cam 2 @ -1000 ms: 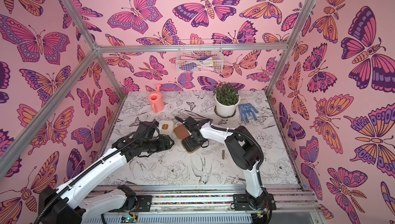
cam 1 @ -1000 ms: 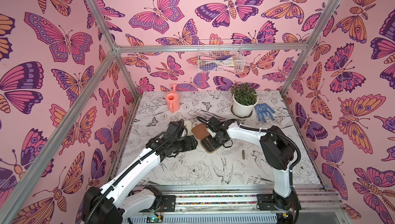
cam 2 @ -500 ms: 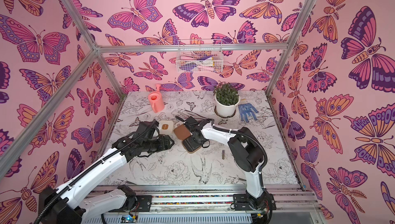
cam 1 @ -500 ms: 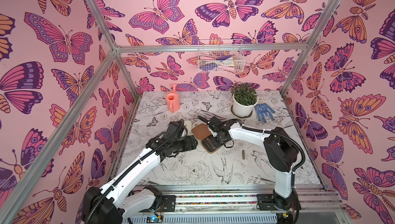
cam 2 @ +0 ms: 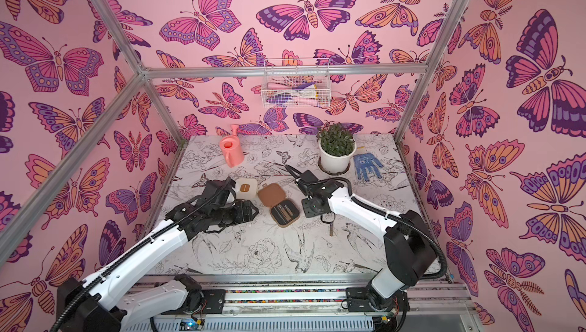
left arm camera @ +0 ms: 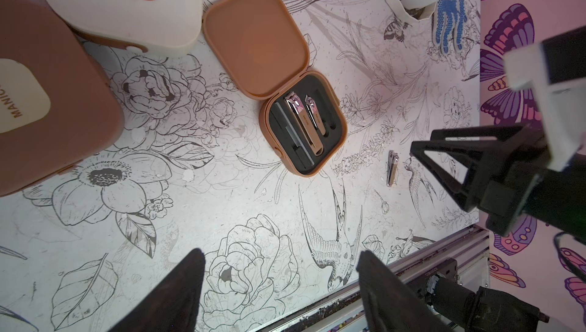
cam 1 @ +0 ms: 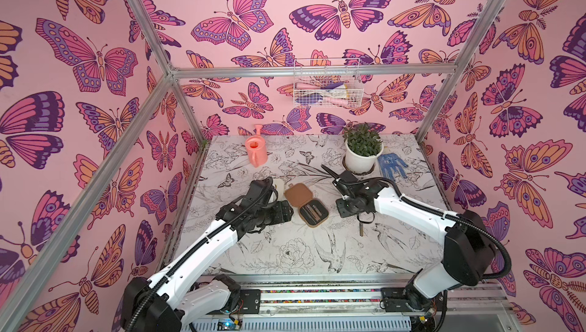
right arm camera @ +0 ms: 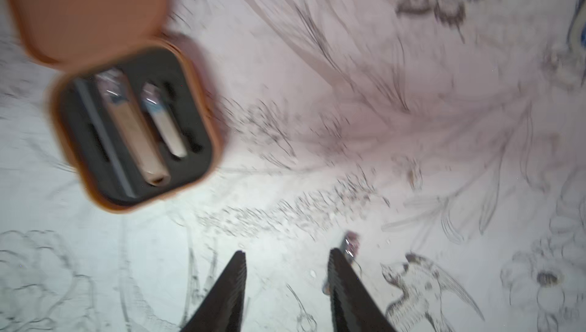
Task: Organize nail clipper sets
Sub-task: Pick up the nail clipper from the center of the board.
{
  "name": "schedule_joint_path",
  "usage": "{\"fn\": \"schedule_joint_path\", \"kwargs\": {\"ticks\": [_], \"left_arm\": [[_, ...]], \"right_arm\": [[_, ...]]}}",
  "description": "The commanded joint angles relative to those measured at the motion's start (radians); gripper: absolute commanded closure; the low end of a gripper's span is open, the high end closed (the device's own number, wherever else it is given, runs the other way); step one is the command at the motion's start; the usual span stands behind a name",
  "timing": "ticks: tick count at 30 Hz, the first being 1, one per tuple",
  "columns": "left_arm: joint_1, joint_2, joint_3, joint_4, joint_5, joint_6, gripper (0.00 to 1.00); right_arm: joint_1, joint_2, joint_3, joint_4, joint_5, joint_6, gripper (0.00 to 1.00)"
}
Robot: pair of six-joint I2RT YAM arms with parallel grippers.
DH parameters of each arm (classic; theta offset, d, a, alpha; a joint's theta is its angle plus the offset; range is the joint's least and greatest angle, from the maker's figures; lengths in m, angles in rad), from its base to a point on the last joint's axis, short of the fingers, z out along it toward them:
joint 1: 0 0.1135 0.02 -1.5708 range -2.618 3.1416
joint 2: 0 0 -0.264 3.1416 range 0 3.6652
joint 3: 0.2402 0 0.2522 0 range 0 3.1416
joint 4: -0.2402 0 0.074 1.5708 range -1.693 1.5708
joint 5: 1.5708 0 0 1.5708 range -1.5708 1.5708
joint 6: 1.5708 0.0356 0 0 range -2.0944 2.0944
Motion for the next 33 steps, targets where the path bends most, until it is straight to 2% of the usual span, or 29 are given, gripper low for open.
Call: {"fn": "schedule_joint_path", "kwargs": {"ticks": [1,3,4,7,17,27,33], "left_arm": [[0.000,-0.025,-0.014,-0.002,0.013,0.012,0.22],[0.000,-0.025,-0.015,-0.002,0.011,0.012,0.22],[0.000,-0.025,-0.015,-0.002,0.011,0.012,0.22],[0.000,-0.024,-0.017,-0.002,0.014,0.012,0.22],[0.000,-0.024,-0.025,-0.002,0.010,0.010,0.22],[0.000,-0.014,-0.019,-0.002,0.012,0.008,0.22],[0.000,-0.008,-0.014,-0.002,0.014,0.010,0.22]], "right_arm": [[-0.034,-0.068,-0.095,-0.012,-0.023,0.083,0.48],[-0.047,-0.074,-0.146,0.014,-0.049,0.096,0.33],[-0.051,-0.073,-0.162,0.026,-0.056,0.103,0.33],[-0.063,-0.057,-0.200,0.072,-0.060,0.122,0.36],[-0.114,0.009,-0.262,0.187,-0.087,0.138,0.59],[-0.120,0.024,-0.282,0.208,-0.097,0.155,0.75],[-0.120,-0.012,-0.310,0.192,-0.110,0.175,0.75]]}}
